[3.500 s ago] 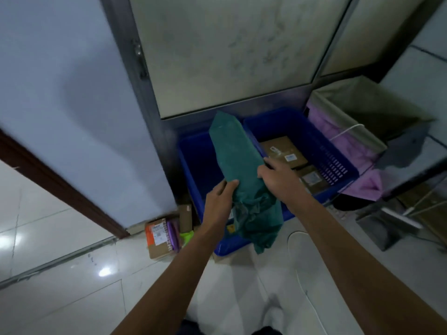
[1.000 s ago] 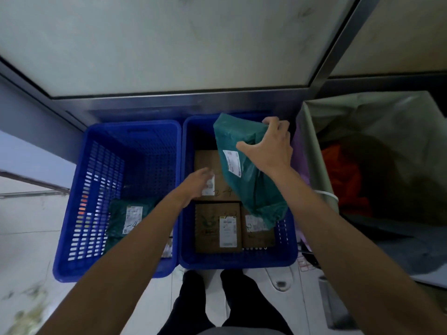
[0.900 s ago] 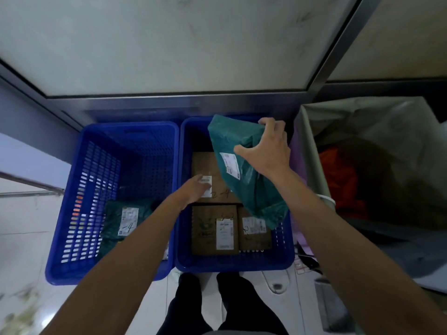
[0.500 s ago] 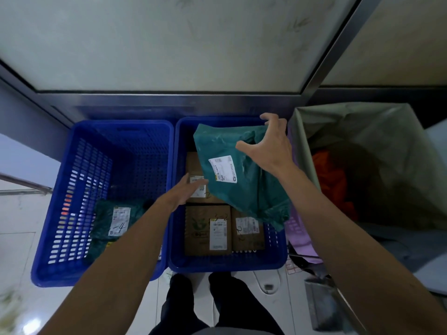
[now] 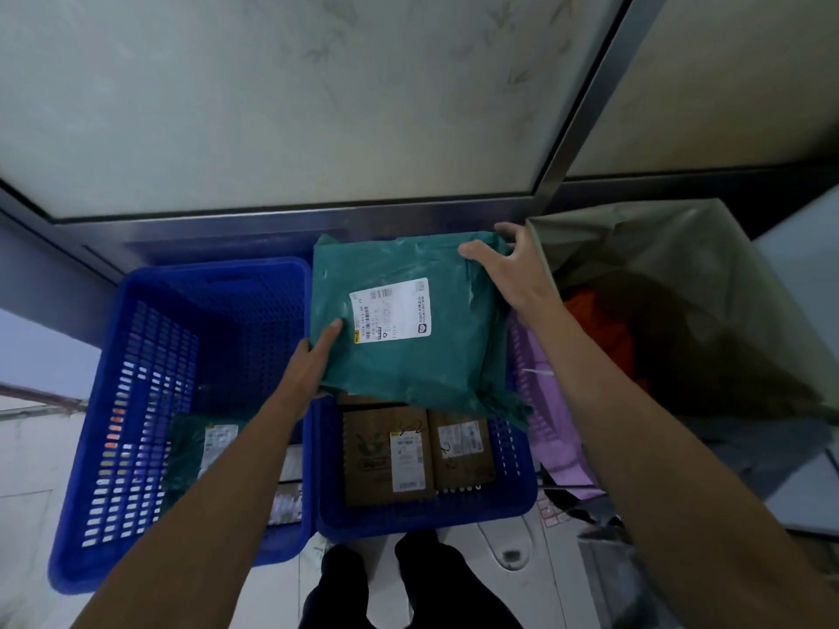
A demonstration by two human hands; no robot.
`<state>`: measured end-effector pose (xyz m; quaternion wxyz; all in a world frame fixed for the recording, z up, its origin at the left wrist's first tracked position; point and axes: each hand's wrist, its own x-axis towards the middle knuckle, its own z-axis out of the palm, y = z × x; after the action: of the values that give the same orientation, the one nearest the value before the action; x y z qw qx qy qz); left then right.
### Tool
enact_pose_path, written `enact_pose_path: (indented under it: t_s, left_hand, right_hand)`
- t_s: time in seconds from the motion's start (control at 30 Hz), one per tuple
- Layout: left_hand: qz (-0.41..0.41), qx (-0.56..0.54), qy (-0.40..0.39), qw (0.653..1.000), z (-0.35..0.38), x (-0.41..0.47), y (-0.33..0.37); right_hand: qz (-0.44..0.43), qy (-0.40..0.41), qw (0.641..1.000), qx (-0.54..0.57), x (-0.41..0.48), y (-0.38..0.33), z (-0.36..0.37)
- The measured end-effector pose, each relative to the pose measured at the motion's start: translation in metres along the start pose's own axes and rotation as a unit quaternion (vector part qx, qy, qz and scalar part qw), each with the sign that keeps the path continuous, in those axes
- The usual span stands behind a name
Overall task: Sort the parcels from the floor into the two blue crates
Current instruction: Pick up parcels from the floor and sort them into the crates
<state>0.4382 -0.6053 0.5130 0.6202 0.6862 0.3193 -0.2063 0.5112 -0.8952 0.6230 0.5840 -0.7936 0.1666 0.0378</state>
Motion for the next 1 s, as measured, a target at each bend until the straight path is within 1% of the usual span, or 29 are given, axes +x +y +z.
enact_pose_path:
  t_s: [0.07, 0.13, 0.3, 0.4, 0.47, 0.57, 0.67, 0.73, 0.8, 0.87, 0.93, 1.0]
  left_hand:
    - [0.002, 0.01, 0.006, 1.0, -0.006, -0.002, 0.004]
    - [-0.006, 0.018, 0.005, 1.0, -0.01, -0.005, 0.004]
    - [-0.05, 0.03, 0.021, 0.998, -0.008, -0.014, -0.025]
    - [-0.071, 0.042, 0.026, 0.996, -0.006, -0.016, -0.049]
    - [-0.065, 0.074, 0.028, 0.995, -0.006, -0.018, -0.066]
    - [-0.064, 0.135, 0.026, 0.988, -0.004, -0.023, -0.097]
    - [-0.078, 0.203, 0.021, 0.976, -0.003, -0.027, -0.134]
    - [-0.089, 0.281, 0.014, 0.955, 0.002, -0.031, -0.158]
    - [-0.105, 0.324, 0.003, 0.94, 0.009, -0.033, -0.178]
    - [-0.119, 0.336, -0.004, 0.934, 0.016, -0.032, -0.195]
    - [-0.127, 0.346, -0.014, 0.929, 0.022, -0.027, -0.207]
    - [-0.128, 0.361, -0.018, 0.924, 0.027, -0.019, -0.213]
  right_hand:
    - [0.049, 0.023, 0.995, 0.088, 0.002, 0.01, 0.005]
    - [0.097, 0.053, 0.985, 0.136, 0.004, 0.02, 0.011]
    - [0.168, 0.025, 0.982, 0.08, -0.002, 0.055, 0.032]
    - [0.214, 0.011, 0.977, 0.019, -0.008, 0.088, 0.04]
    - [0.245, -0.008, 0.969, 0.0, -0.014, 0.121, 0.043]
    - [0.3, -0.019, 0.954, 0.002, -0.03, 0.176, 0.046]
    - [0.338, -0.036, 0.941, -0.007, -0.055, 0.205, 0.052]
    - [0.347, -0.051, 0.936, 0.012, -0.067, 0.219, 0.055]
    - [0.348, -0.075, 0.934, 0.014, -0.074, 0.236, 0.057]
    - [0.354, -0.091, 0.931, 0.004, -0.076, 0.261, 0.06]
    - [0.362, -0.103, 0.926, -0.013, -0.07, 0.312, 0.059]
    - [0.376, -0.125, 0.918, -0.032, -0.074, 0.326, 0.061]
